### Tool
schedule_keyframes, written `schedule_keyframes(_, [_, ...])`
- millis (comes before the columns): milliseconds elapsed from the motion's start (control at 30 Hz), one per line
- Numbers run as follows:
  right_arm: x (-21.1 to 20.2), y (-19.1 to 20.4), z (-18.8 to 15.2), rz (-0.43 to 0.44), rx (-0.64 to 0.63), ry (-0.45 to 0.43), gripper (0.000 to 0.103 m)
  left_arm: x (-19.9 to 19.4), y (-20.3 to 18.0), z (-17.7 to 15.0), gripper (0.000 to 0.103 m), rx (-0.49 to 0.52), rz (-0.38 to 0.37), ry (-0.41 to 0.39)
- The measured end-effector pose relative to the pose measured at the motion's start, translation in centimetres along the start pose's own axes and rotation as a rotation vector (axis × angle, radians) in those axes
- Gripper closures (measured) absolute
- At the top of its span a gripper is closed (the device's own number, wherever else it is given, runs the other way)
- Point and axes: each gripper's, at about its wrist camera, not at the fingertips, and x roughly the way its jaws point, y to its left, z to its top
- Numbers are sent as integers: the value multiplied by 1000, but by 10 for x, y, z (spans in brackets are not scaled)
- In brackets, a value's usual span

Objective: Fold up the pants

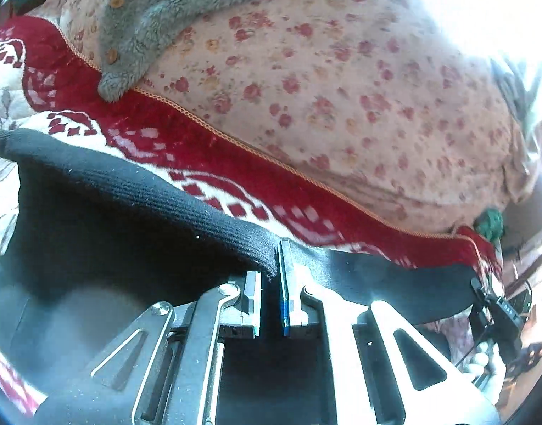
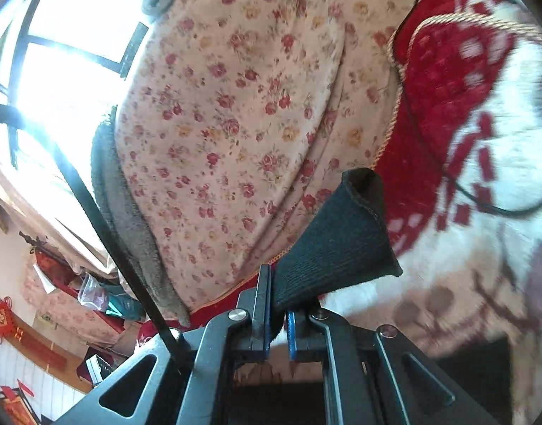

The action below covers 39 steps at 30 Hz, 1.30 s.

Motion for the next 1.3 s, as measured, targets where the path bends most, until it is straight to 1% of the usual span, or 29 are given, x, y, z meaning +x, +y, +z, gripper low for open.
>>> schedule_keyframes(67, [-19, -1, -9, -4, -3, -6, 97, -12, -4, -13, 96, 30, 0, -11])
schedule_keyframes(167, [-36, -4, -23, -23, -8, -3, 97, -26, -7, -34, 96, 73, 5, -24])
schedule_keyframes(300, [-53, -24, -47, -63, 8, 9, 97, -29, -4, -62, 96, 112, 23, 2])
schedule_keyframes(467, [-65, -56, -76, -86, 77, 11, 97, -17, 11, -93, 96, 91, 54, 66])
schedule_keyframes(500, [-64, -60, -80, -100, 78, 21, 97, -13, 14, -97, 96, 88, 69, 70])
schedule_keyframes(567, [-62, -70, -87, -154, 73, 31, 97, -9, 20, -105, 96, 65, 72, 87])
schedule_keyframes(600, [-62, -76, -88, -147, 93, 29, 97, -8, 22, -109, 96, 55, 73, 96])
schedule_keyframes(633, [-62, -82, -89, -132, 117, 36, 97, -8, 22, -111, 96, 58, 75, 93])
schedule_keyframes(667, [-61, -84, -89, -136, 121, 43, 97, -10, 21, -113, 96, 63, 77, 86])
schedule_keyframes(800, [-64, -74, -91, -179, 63, 51, 97, -15, 20, -113, 96, 60, 70, 70])
schedule_keyframes(867, [-70, -66, -92, -191, 28, 35, 97, -17, 20, -113, 96, 62, 70, 66])
schedule_keyframes(967, [-75, -65, -93, -212, 15, 13, 97, -14, 21, -114, 96, 67, 73, 69])
schedule_keyframes(1033, [-72, -74, -96, -241, 42, 37, 97, -13, 25, -114, 96, 46, 67, 78])
schedule_keyframes(1100, [-75, -75, -98, -246, 54, 25, 97, -15, 32, -114, 96, 13, 46, 88])
schedule_keyframes(1200, [-83, -68, -101, -289, 48, 22, 91, -24, 39, -114, 95, -22, 41, 99])
schedule_keyframes(1233, [-87, -64, -101, -302, 45, 26, 91, -30, 42, -115, 95, -25, 39, 95])
schedule_keyframes(1300, [-95, -53, -104, -302, 13, 22, 90, -42, 47, -115, 95, -19, 66, 72])
